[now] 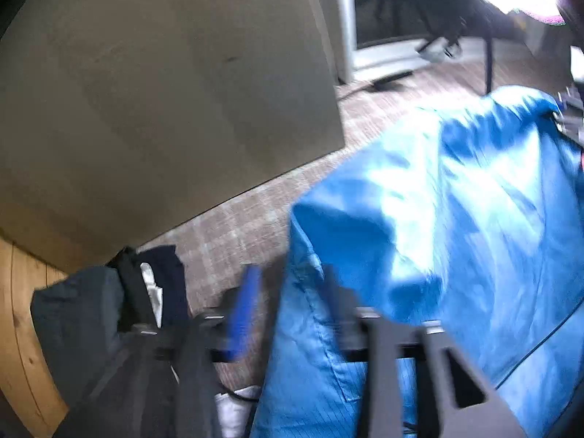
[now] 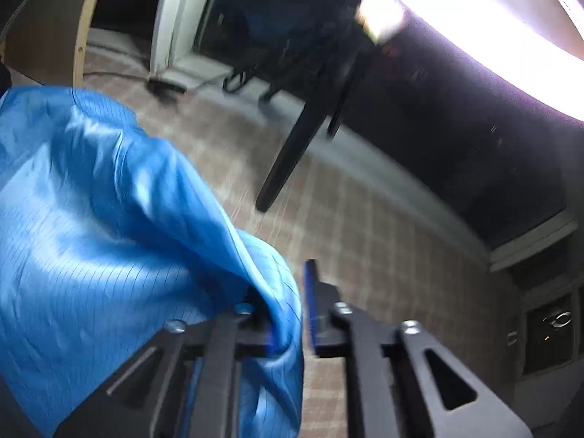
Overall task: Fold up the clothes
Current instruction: 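Lower the held coat onto the rug with both grippers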
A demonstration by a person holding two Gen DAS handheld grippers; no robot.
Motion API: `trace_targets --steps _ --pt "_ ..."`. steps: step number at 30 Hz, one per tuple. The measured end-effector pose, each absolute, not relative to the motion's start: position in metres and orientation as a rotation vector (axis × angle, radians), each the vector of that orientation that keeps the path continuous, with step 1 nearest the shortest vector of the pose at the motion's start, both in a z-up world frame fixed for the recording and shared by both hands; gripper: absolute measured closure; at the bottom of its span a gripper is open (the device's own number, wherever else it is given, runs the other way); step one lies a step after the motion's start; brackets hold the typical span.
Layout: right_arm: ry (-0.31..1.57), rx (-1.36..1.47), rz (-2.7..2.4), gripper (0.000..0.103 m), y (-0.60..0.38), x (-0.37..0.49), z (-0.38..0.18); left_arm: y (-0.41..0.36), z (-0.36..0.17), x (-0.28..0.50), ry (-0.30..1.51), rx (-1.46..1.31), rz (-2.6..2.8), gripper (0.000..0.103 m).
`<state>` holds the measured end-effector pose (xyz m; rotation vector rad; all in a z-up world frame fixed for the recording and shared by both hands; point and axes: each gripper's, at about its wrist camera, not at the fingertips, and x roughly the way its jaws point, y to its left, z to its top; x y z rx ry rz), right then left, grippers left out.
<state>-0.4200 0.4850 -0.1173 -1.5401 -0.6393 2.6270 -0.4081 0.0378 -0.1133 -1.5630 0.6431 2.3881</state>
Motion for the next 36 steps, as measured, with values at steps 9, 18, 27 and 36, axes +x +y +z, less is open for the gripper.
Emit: trace_targets --steps 9,18,27,36 --pt "-0.352 -1.647 2.742 0.04 0.504 -0.397 -0.105 0.039 -0.17 -0.453 0.587 -1.721 2.413 0.046" --pt "-0.178 -1.746 2.668 0.1 0.519 -0.415 -0.145 0.048 -0.178 -0.446 0.424 -1.681 2.35 0.101" --pt "-0.571 -1.364 2.81 0.102 0.489 -0.377 -0.063 -0.005 -0.082 -0.421 0.377 -1.499 2.58 0.102" --pt "-0.99 -1.229 2.675 0.101 0.444 -0.424 -0.082 -0.026 -0.087 -0.45 0.412 -1.591 2.704 0.097"
